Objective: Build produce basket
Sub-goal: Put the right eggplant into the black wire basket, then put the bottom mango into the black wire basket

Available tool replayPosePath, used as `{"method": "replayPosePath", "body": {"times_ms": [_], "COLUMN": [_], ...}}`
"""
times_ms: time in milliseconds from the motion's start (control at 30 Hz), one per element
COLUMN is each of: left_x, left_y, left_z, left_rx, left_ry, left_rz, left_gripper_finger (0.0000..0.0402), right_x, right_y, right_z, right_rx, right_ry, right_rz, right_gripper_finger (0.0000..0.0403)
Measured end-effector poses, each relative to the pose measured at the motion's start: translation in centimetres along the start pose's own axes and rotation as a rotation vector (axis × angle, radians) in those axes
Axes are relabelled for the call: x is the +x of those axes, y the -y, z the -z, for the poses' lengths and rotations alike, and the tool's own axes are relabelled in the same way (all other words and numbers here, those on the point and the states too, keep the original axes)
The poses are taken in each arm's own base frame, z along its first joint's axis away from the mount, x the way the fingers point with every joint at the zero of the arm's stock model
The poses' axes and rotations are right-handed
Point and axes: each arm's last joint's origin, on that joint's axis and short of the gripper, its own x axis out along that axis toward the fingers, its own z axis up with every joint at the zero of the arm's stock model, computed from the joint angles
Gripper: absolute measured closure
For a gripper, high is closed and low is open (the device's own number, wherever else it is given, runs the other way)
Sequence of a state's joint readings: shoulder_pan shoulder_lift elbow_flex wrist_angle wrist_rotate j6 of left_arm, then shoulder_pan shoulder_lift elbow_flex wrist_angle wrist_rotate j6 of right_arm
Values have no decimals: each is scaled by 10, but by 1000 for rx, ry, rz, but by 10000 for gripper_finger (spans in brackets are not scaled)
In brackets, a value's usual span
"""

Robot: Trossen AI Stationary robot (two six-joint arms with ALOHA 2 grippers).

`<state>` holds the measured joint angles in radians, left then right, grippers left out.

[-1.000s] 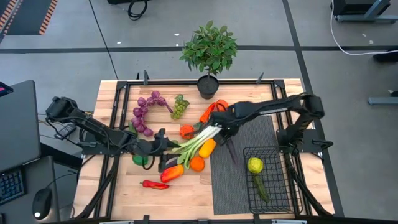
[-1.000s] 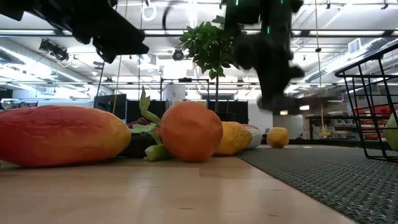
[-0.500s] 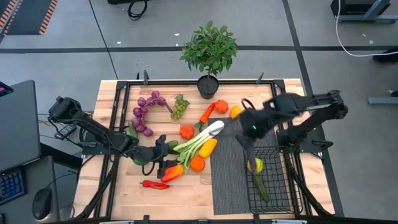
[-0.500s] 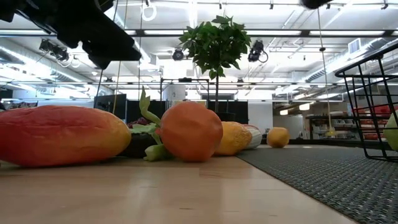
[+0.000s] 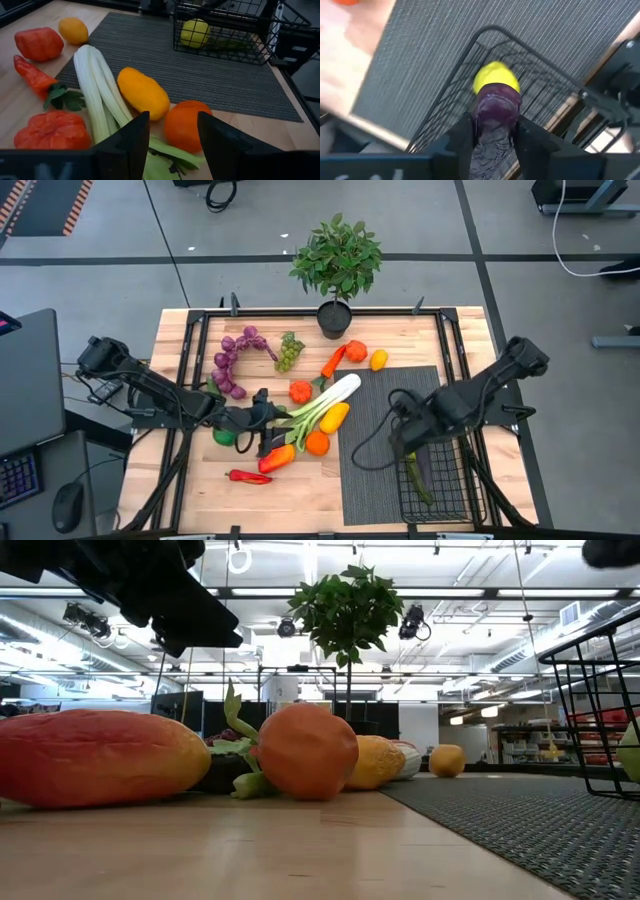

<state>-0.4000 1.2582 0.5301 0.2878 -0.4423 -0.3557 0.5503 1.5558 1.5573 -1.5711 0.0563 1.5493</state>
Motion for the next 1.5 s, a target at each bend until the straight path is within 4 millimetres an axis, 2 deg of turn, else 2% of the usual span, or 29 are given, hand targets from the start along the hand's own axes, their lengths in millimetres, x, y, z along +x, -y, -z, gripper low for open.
{"method": "replayPosePath", "body": {"times_ms": [133, 333, 433, 533, 733, 867, 1000, 1133, 1300, 1400, 1500], "left_x": [0, -2, -1, 3, 9, 7, 3, 2, -1, -2, -5], "left_y": [0, 6, 11, 17, 30, 44, 49, 48, 47, 52, 60], "left_z": [0, 2, 7, 16, 36, 36, 37, 40, 48, 42, 24], "left_rx": [16, -2, -36, -67, -138, -153, -100, -44, 19, 55, 70], "left_ry": [4, 0, -22, -50, -111, -62, -38, -48, -153, -241, -360], "left_rz": [3, 25, 39, 44, 60, 132, 136, 119, 130, 90, 23], "left_gripper_finger": [220, 172, 147, 128, 118, 120, 124, 126, 127, 127, 127], "right_x": [16, 27, 25, 21, 24, 29, 39, 57, 88, 105, 113], "right_y": [-11, -20, -21, -25, -46, -59, -74, -94, -116, -121, -122], "right_z": [8, 27, 28, 20, -6, -19, -31, -34, -37, -44, -51], "right_rx": [-52, -99, -90, -106, -292, -417, -513, -636, -769, -797, -807], "right_ry": [-17, 12, 108, 264, 431, 487, 483, 438, 409, 353, 330], "right_rz": [67, 106, 59, -14, -89, -112, -136, -175, -151, -129, -108], "right_gripper_finger": [209, 123, 93, 74, 69, 76, 80, 80, 80, 80, 80]}}
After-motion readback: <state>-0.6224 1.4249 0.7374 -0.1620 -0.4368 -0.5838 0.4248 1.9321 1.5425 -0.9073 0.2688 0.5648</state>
